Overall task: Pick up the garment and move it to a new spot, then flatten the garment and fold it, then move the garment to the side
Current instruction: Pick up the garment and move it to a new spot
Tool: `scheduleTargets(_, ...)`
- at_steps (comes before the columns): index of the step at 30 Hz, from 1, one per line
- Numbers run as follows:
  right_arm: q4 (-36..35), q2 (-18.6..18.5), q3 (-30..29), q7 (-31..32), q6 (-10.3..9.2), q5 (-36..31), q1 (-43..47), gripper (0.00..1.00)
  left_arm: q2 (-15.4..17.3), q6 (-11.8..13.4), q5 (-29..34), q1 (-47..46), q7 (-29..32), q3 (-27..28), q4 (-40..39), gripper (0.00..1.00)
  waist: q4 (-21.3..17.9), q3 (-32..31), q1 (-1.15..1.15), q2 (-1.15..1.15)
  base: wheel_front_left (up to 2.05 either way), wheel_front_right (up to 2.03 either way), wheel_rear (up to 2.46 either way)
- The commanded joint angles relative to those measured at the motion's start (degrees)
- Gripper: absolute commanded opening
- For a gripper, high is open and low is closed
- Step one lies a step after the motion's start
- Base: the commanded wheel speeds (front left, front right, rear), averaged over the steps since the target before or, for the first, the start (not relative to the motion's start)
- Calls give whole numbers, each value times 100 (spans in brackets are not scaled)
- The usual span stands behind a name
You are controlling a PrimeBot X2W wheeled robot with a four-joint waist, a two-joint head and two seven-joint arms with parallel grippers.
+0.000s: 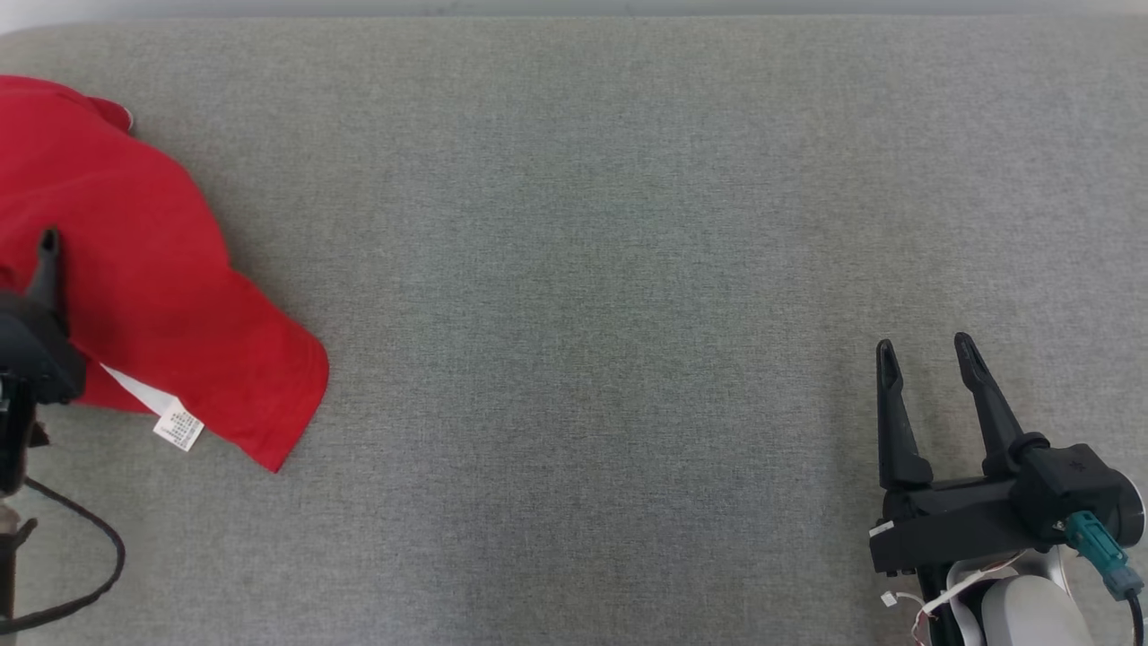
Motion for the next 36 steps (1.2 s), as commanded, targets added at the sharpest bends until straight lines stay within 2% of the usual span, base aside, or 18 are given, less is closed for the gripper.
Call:
scheduleTargets(1, 7, -7, 15, -37, -12, -16, -26, 100, 46, 12, -131, 36, 107, -89, 62, 100, -46, 6, -1, -1, 0, 0, 0)
scheduleTargets(7, 45, -8, 89, -41, -12, 2, -55, 100, 169, 10, -396, 74, 447, -471, 441, 100, -172, -32, -1, -1, 0, 0, 0)
scheduleTargets(8, 51, -7, 97, -42, -12, 6, -55, 100, 189, 10, -381, 53, 452, -502, 517, 41, -190, -41, -1, -1, 0, 0, 0)
scheduleTargets(9, 57, -8, 101, -40, -12, 11, -52, 100, 211, 10, -370, 30, 474, -521, 601, 14, -207, -51, -1, -1, 0, 0, 0)
scheduleTargets(10, 63, -8, 107, -41, -12, 18, -49, 100, 216, 10, -375, 12, 502, -548, 696, 0, -225, -62, -1, -1, 0, 0, 0)
scheduleTargets(16, 70, -8, 82, -50, -12, 42, -15, 100, 323, 9, -307, -140, 306, -654, 902, 0, -266, -114, -1, -1, 0, 0, 0)
scheduleTargets(23, 153, -8, 75, -107, -12, 110, 53, 100, 450, 54, -35, -566, -492, -795, 699, 0, -231, -310, -1, -1, 0, 0, 0)
scheduleTargets(29, 315, -9, 118, -187, -12, 222, 132, 100, 511, 90, 281, -1167, -1087, -958, 105, 0, -260, -625, -1, -1, 0, 0, 0)
scheduleTargets(36, 535, -8, 128, -287, -12, 407, 237, 100, 221, 55, 451, -1994, -1138, -1401, -972, 0, -471, -952, -1, -1, 0, 0, 0)
